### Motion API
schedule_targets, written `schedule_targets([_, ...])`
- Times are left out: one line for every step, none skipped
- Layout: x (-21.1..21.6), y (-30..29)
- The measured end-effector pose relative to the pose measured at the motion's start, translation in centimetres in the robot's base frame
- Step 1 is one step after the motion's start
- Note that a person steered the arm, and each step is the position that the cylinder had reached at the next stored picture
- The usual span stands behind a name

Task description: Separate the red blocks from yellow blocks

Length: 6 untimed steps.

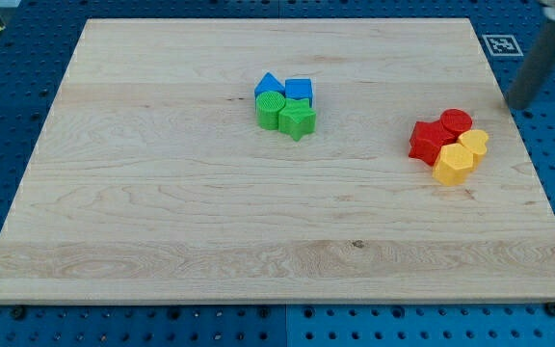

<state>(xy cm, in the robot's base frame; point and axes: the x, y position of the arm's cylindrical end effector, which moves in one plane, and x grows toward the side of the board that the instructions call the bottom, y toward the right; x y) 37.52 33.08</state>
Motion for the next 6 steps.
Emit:
schedule_targets([2.0,1.3])
schedule_targets([3.3,-0.8])
schedule_targets([3.4,-4.9])
schedule_targets([4.2,-9.8])
schedule_targets([6.6,-14.4])
schedule_targets([9.4,-19.8])
